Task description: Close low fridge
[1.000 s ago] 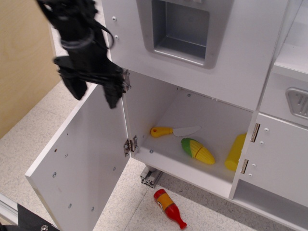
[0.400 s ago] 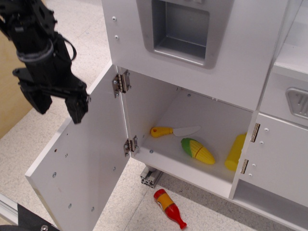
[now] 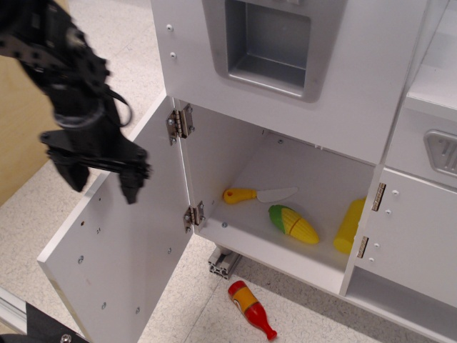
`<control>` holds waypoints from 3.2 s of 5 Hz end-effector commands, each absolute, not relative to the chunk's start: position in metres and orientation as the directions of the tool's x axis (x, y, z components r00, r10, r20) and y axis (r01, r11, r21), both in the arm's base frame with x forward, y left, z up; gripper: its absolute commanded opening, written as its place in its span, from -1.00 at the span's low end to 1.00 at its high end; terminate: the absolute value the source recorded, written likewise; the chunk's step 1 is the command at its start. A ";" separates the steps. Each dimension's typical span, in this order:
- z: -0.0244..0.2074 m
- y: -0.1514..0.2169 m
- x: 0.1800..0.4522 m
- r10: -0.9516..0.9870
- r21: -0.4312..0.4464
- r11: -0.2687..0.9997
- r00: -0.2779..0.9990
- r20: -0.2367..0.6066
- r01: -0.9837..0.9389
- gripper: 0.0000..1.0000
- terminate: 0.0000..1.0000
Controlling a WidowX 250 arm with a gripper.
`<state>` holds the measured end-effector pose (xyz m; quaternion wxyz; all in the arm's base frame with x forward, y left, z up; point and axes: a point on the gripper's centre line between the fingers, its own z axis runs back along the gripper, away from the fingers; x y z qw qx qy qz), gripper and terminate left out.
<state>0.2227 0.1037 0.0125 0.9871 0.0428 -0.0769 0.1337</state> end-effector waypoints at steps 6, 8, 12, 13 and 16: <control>0.047 0.035 0.273 0.367 -0.102 0.930 0.902 0.228 -0.353 1.00 -1.00; 0.075 0.063 0.234 0.290 -0.118 0.956 0.930 0.225 -0.270 1.00 -1.00; -0.040 0.082 0.228 0.222 0.078 0.966 0.949 0.223 -0.245 1.00 -1.00; -0.054 0.066 0.242 0.235 0.069 0.964 0.946 0.224 -0.256 1.00 -1.00; -0.059 0.029 0.288 0.318 0.014 0.944 0.921 0.223 -0.329 1.00 -1.00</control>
